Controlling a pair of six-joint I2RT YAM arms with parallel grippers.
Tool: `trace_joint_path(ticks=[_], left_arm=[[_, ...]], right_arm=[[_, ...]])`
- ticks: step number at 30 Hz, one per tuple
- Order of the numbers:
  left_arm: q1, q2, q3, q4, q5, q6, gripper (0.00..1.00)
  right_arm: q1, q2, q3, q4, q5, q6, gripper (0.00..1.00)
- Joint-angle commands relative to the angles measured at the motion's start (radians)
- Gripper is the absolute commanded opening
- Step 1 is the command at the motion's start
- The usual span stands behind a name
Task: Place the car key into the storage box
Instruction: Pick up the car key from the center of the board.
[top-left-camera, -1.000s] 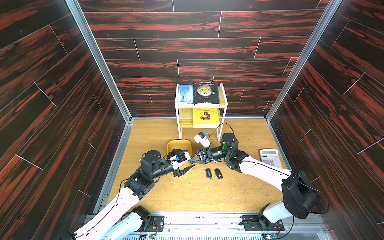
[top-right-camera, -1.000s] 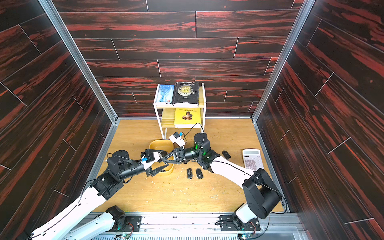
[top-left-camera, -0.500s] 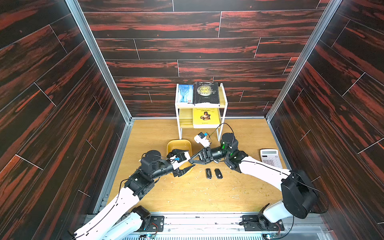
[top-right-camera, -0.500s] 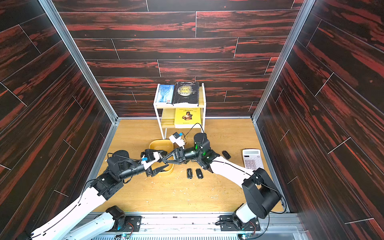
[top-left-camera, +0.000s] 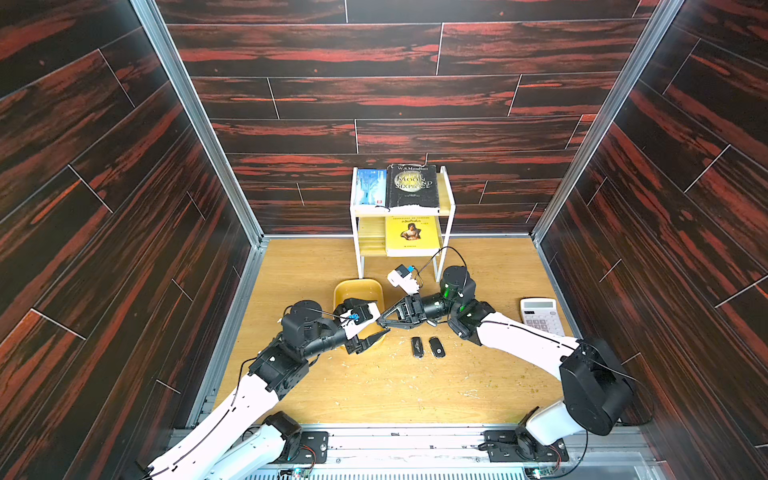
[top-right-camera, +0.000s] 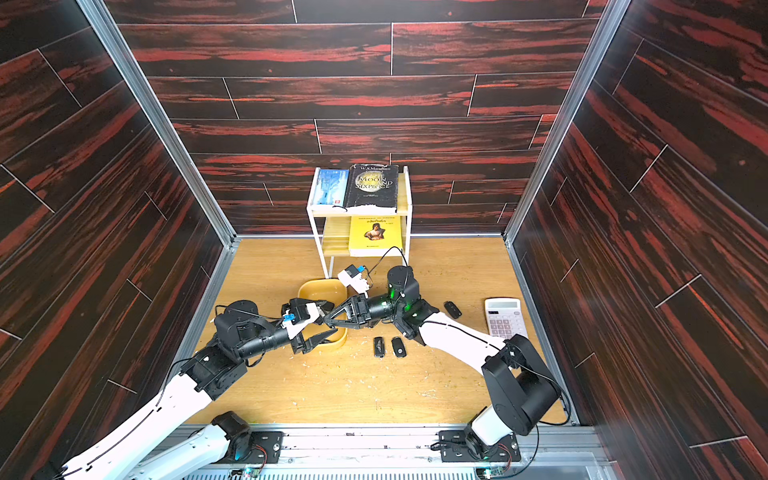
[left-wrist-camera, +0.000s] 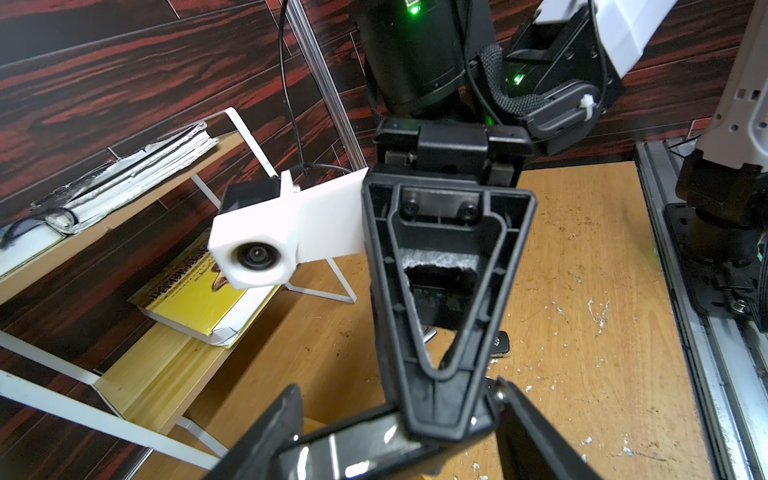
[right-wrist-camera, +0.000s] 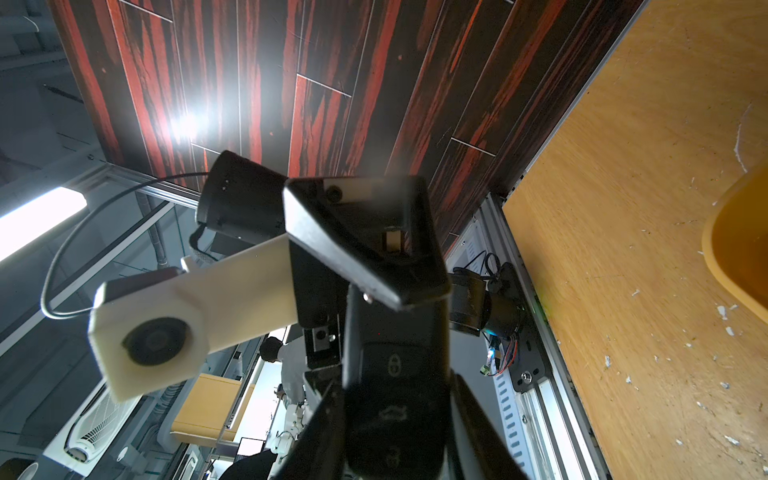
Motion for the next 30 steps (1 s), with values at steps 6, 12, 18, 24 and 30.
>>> trace_joint_path(ticks=[6,12,18,24,30], left_arm=[[-0.007,-0.001,0.004,0.02,0.032,-0.02,0.37],[-0.006,-0.012,-0.029,0.059,-0.01,-0.045,0.39],[-0.007,-0.013,-0.055,0.068,-0.034,-0.059,0.42],[-0.006,0.006,-0.062,0.071,-0.051,-0.069,0.43],[0.004,0.038,-0.073,0.079,-0.087,-0.076,0.43]], right_arm=[[0.005,0.035,0.02,0.032,0.01,-0.022,0.68],[0.003,0.049,0.025,0.041,0.006,-0.022,0.7],[-0.04,0.043,0.014,0.074,0.005,-0.021,0.76],[-0.108,0.033,0.011,0.097,-0.008,-0.011,0.8],[-0.2,-0.016,-0.018,0.087,-0.022,-0.012,0.8]])
